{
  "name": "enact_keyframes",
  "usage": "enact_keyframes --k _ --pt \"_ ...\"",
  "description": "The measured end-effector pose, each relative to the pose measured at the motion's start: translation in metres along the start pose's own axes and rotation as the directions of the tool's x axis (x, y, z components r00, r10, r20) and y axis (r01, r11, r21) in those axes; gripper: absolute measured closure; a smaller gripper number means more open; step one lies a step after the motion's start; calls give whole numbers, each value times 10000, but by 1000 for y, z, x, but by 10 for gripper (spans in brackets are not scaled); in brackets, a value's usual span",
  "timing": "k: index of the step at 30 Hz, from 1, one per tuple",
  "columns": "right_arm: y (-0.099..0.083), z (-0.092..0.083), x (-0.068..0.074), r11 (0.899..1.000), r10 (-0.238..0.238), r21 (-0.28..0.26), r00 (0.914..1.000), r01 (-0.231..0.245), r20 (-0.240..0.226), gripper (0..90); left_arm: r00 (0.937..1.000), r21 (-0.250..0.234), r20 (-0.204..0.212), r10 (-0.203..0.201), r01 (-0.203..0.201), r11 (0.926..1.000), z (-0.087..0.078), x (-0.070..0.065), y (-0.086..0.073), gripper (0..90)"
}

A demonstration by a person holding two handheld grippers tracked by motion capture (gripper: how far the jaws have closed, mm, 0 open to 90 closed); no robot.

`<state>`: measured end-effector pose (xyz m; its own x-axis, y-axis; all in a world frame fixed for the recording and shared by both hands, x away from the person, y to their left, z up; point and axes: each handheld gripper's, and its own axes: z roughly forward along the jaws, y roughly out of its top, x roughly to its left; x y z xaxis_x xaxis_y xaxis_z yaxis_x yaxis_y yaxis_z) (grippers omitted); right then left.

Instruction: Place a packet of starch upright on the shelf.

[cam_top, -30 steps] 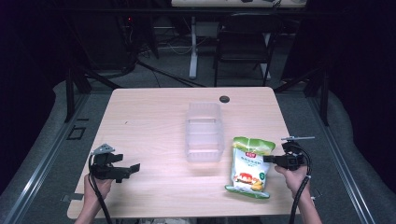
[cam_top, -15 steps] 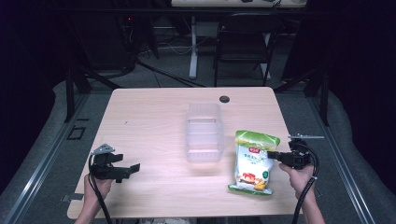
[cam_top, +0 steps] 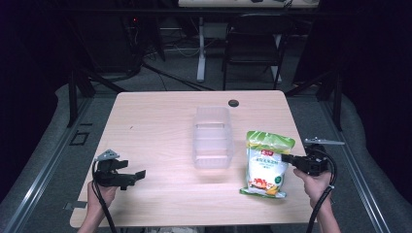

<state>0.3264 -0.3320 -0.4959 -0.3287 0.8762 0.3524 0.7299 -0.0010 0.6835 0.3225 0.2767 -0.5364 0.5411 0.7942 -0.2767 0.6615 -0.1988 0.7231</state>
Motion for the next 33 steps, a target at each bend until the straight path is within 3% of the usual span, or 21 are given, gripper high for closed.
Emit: enact_keyframes --k 12,23,33 --pt "9 -15 16 9968 -689 -411 9976 692 82 900 10000 -31 23 10 -10 10000 0 0 0 39" --pt "15 -19 38 9864 -1512 -653 9885 1511 34 900 10000 -14 14 52 -52 10000 0 0 0 39" --pt "20 -21 46 9810 -1802 -711 9836 1803 82 900 10000 -19 28 -10 10 10000 0 0 0 40"
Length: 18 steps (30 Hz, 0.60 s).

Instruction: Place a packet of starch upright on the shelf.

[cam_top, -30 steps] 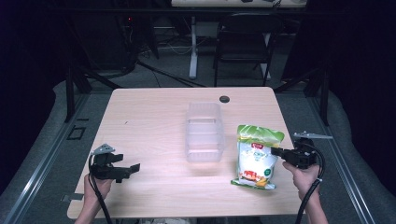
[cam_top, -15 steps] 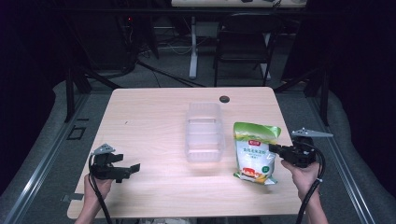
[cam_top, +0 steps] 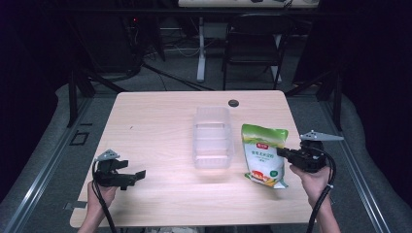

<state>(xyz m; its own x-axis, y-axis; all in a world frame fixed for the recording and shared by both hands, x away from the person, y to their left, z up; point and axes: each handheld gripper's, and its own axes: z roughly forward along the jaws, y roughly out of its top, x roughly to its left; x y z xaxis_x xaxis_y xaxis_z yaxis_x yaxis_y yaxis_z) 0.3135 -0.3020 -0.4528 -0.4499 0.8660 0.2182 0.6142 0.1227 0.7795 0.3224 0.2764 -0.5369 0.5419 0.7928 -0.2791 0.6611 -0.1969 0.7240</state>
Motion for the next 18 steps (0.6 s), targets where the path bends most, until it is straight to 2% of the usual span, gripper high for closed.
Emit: enact_keyframes --k 4,18 --pt "2 -1 2 9999 -91 -110 9999 90 -110 900 10000 14 -57 15 -15 10000 0 1 0 40" --pt "9 -1 5 9996 -270 -57 9996 271 99 900 10000 10 -32 -5 5 10000 -1 1 0 41"
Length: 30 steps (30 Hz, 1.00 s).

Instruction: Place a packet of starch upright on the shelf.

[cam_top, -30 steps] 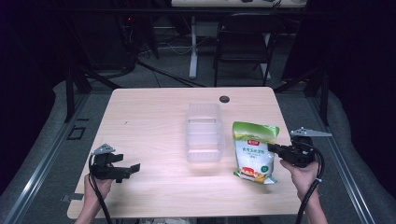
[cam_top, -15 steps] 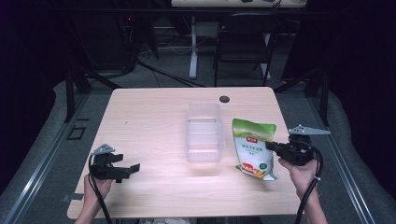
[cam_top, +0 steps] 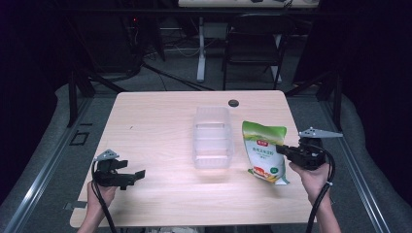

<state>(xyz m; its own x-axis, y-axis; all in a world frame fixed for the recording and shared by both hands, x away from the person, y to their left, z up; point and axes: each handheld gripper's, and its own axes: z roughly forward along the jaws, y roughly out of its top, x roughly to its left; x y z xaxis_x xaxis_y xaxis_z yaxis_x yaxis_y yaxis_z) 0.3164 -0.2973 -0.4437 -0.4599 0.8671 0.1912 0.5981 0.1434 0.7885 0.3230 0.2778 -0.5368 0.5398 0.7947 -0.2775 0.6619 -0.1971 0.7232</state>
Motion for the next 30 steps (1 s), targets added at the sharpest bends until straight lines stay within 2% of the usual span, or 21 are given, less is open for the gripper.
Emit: enact_keyframes --k 9,30 --pt "7 -4 -3 9998 -40 -183 9999 42 113 900 10000 52 11 55 -55 10000 0 0 1 42" --pt "29 -6 -12 9996 -86 -247 9991 96 409 900 10000 32 8 78 -78 10000 0 0 1 48"
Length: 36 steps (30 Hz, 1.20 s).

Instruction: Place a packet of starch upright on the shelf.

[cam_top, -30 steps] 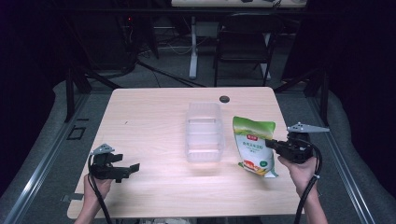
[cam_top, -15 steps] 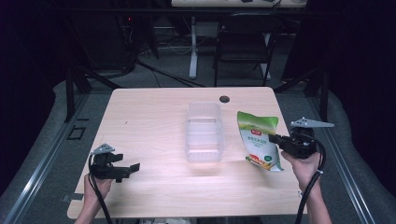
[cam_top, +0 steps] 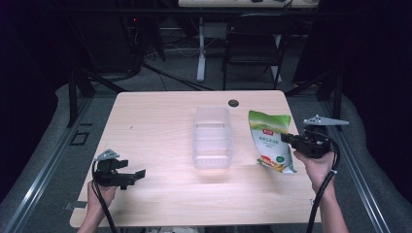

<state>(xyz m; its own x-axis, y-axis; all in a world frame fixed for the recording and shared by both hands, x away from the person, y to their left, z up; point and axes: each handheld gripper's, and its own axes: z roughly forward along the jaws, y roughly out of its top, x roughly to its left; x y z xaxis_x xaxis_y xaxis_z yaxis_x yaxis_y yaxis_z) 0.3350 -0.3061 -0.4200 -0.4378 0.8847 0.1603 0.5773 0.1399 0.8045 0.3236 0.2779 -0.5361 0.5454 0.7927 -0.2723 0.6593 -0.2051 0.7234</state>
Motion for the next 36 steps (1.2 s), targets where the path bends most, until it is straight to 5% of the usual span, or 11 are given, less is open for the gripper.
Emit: enact_keyframes --k 36 --pt "45 11 9 9992 -300 -282 9994 295 -177 900 10000 -92 11 -18 19 10000 0 0 0 51"
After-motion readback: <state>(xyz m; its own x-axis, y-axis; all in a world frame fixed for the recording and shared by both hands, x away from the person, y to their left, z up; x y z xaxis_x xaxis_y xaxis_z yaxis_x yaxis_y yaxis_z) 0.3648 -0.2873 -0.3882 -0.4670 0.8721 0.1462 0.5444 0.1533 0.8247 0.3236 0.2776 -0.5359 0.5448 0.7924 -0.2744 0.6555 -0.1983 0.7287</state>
